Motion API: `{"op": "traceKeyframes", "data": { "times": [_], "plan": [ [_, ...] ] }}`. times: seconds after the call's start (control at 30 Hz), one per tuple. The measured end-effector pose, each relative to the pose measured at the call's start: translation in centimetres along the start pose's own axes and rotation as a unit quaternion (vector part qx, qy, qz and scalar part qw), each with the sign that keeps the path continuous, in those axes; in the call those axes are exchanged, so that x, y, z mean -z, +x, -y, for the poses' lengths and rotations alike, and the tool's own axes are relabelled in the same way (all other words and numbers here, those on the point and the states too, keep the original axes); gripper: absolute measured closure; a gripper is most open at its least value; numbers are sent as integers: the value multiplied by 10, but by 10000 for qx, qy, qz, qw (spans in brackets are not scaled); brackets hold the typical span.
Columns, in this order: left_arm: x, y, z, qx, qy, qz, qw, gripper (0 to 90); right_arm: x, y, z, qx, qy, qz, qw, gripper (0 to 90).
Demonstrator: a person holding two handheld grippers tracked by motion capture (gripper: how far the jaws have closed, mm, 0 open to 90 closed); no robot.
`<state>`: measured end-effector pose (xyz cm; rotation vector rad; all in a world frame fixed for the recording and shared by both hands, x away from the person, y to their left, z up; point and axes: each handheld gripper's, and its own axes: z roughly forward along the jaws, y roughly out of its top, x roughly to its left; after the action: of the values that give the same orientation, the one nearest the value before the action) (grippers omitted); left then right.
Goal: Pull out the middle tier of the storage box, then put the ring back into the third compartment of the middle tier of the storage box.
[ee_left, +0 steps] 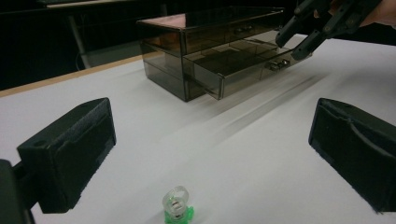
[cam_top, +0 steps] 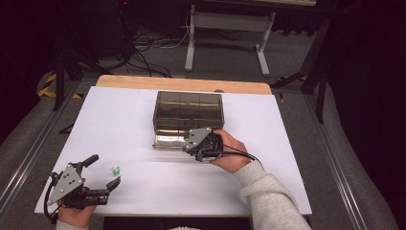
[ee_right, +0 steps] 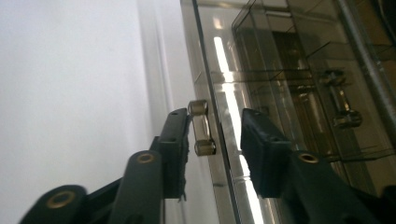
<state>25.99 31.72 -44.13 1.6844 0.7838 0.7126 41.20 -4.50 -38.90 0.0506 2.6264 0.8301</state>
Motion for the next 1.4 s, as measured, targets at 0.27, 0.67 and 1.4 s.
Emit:
{"op": "traceKeyframes", "data": {
  "times": [0.27, 0.67, 1.4],
  "plan": [
    [4, -2, -2, 12, 20, 85, 10000, 7, 14, 2, -4, -381, -654, 6, 9971, 429],
    [7, -4, 0, 176, 34, 165, 9997, 5, 18, 7, -7, -865, -1209, -112, 9888, 312],
    [3, -2, -3, 204, -62, 210, 9996, 5, 15, 19, -18, -992, -1415, -93, 9849, 298]
  ]
}}
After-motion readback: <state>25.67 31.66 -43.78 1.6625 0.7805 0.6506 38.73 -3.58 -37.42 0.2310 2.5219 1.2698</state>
